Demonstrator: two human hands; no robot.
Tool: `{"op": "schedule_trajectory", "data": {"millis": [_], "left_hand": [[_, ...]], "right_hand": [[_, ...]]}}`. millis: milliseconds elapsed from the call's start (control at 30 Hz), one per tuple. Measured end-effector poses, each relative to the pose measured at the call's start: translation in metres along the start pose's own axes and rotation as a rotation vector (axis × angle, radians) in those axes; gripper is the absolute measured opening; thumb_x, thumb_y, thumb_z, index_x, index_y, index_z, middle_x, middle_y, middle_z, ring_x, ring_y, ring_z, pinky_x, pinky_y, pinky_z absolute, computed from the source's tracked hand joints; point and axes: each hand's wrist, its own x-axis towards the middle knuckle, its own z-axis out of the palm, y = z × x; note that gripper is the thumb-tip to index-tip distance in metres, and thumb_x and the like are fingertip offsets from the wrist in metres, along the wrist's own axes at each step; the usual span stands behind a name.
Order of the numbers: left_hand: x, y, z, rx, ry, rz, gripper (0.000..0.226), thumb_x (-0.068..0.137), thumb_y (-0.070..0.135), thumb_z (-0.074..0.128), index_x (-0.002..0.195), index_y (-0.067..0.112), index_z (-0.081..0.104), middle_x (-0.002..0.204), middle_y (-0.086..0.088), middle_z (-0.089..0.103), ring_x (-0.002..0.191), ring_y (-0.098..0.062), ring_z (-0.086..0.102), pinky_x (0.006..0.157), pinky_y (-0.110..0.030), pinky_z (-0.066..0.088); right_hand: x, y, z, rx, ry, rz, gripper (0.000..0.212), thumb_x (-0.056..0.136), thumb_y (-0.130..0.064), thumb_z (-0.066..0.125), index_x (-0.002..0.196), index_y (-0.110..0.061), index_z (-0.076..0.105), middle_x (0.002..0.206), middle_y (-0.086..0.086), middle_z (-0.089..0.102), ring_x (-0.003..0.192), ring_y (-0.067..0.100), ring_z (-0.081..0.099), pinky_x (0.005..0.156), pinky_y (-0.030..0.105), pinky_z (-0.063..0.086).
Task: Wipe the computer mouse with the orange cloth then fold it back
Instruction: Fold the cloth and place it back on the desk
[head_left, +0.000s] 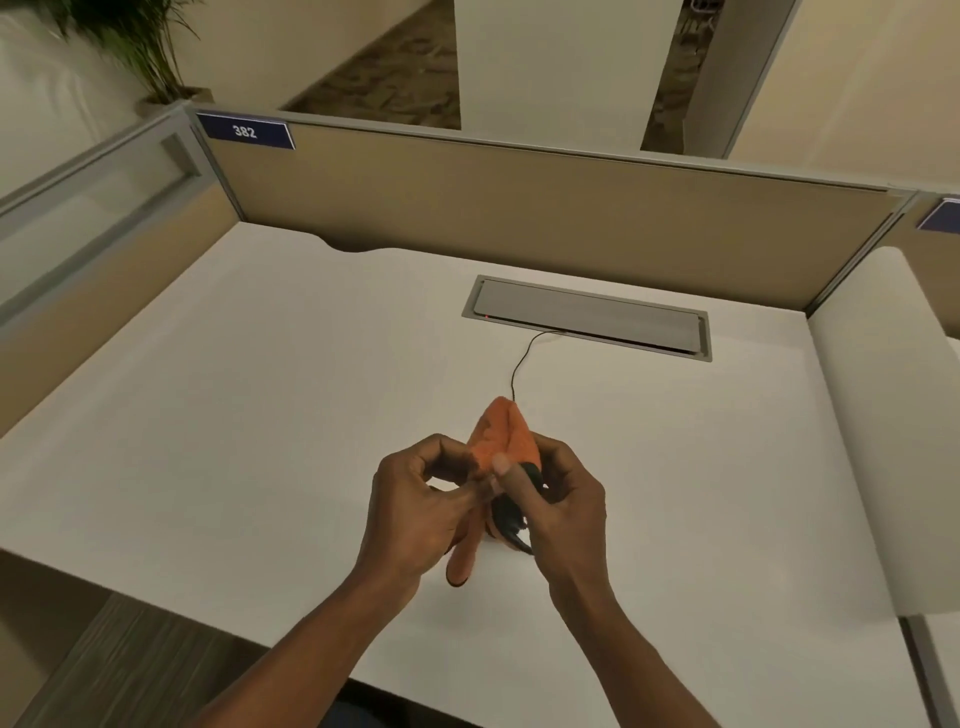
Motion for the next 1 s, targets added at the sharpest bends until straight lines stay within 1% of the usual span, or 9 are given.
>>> {"op": "schedule_trajectory", "data": {"millis": [67, 167, 233, 400, 500, 567, 667, 867, 1000], "left_hand": [[0.003, -0.005, -0.006, 0.011, 0.039, -0.009, 0.020, 0.077, 0.042, 0.092, 0.083, 0.030, 0.077, 0.083, 0.012, 0.080, 0.088, -0.008, 0.076, 0.074, -0.015, 0.054], [0.013, -0.008, -0.018, -0.019, 0.079, -0.046, 0.028, 0.073, 0.043, 0.095, 0.085, 0.025, 0.078, 0.084, 0.008, 0.079, 0.088, -0.017, 0.077, 0.082, -0.041, 0.065], [0.021, -0.009, -0.029, -0.036, 0.105, -0.052, 0.028, 0.073, 0.042, 0.096, 0.086, 0.025, 0.078, 0.085, 0.006, 0.080, 0.088, -0.019, 0.076, 0.083, -0.051, 0.067], [0.056, -0.021, -0.067, -0.053, 0.191, -0.046, 0.023, 0.076, 0.037, 0.096, 0.088, 0.028, 0.078, 0.086, 0.005, 0.081, 0.082, -0.017, 0.076, 0.073, -0.045, 0.067], [0.084, -0.027, -0.094, -0.057, 0.217, -0.028, 0.022, 0.076, 0.037, 0.095, 0.090, 0.030, 0.079, 0.086, 0.006, 0.081, 0.080, -0.014, 0.076, 0.066, -0.037, 0.065], [0.105, -0.031, -0.113, -0.026, 0.213, -0.007, 0.020, 0.078, 0.035, 0.094, 0.091, 0.032, 0.080, 0.087, 0.008, 0.081, 0.080, -0.010, 0.076, 0.074, -0.043, 0.068], [0.141, -0.034, -0.140, 0.025, 0.208, 0.022, 0.016, 0.082, 0.033, 0.093, 0.091, 0.033, 0.080, 0.087, 0.011, 0.081, 0.082, -0.010, 0.076, 0.079, -0.051, 0.068], [0.225, -0.040, -0.185, 0.092, 0.169, 0.081, 0.012, 0.084, 0.027, 0.091, 0.093, 0.030, 0.082, 0.082, 0.016, 0.079, 0.079, -0.007, 0.075, 0.053, -0.030, 0.065], [0.289, -0.055, -0.209, 0.082, 0.122, 0.029, 0.014, 0.086, 0.020, 0.090, 0.097, 0.022, 0.083, 0.080, 0.006, 0.080, 0.076, -0.015, 0.078, 0.054, -0.033, 0.066]], "right_hand": [[0.005, 0.000, 0.008, -0.057, -0.001, -0.019, 0.040, 0.078, -0.073, 0.077, 0.103, -0.042, 0.077, 0.094, -0.015, 0.081, 0.087, 0.008, 0.078, 0.067, 0.015, 0.059], [0.018, 0.004, 0.016, -0.068, -0.016, 0.032, 0.005, 0.091, -0.044, 0.079, 0.094, -0.040, 0.080, 0.086, -0.011, 0.081, 0.080, 0.010, 0.078, 0.062, 0.016, 0.057], [0.028, 0.006, 0.018, -0.116, -0.017, 0.018, 0.009, 0.094, -0.030, 0.077, 0.095, -0.038, 0.081, 0.087, -0.011, 0.081, 0.082, 0.009, 0.077, 0.064, 0.020, 0.059], [0.061, 0.004, 0.025, -0.247, 0.019, -0.012, 0.013, 0.090, -0.024, 0.080, 0.092, -0.037, 0.080, 0.087, -0.014, 0.080, 0.082, 0.013, 0.075, 0.074, 0.038, 0.064], [0.085, -0.003, 0.033, -0.339, 0.031, -0.066, 0.018, 0.088, -0.020, 0.079, 0.091, -0.038, 0.080, 0.087, -0.020, 0.079, 0.083, 0.007, 0.073, 0.072, 0.029, 0.061], [0.104, -0.010, 0.042, -0.420, 0.005, -0.123, 0.019, 0.087, -0.021, 0.082, 0.092, -0.039, 0.080, 0.087, -0.024, 0.078, 0.085, 0.001, 0.072, 0.073, 0.022, 0.059], [0.135, -0.018, 0.063, -0.523, -0.023, -0.167, 0.015, 0.085, -0.027, 0.088, 0.098, -0.032, 0.081, 0.087, -0.020, 0.078, 0.083, 0.003, 0.073, 0.076, 0.024, 0.063], [0.192, -0.023, 0.125, -0.638, -0.002, -0.238, 0.018, 0.081, -0.027, 0.092, 0.094, -0.022, 0.080, 0.085, -0.010, 0.077, 0.080, 0.011, 0.072, 0.072, 0.026, 0.059], [0.227, -0.015, 0.164, -0.671, -0.029, -0.225, 0.019, 0.079, -0.022, 0.092, 0.091, -0.023, 0.078, 0.082, -0.014, 0.075, 0.077, 0.006, 0.069, 0.068, 0.023, 0.057]]}}
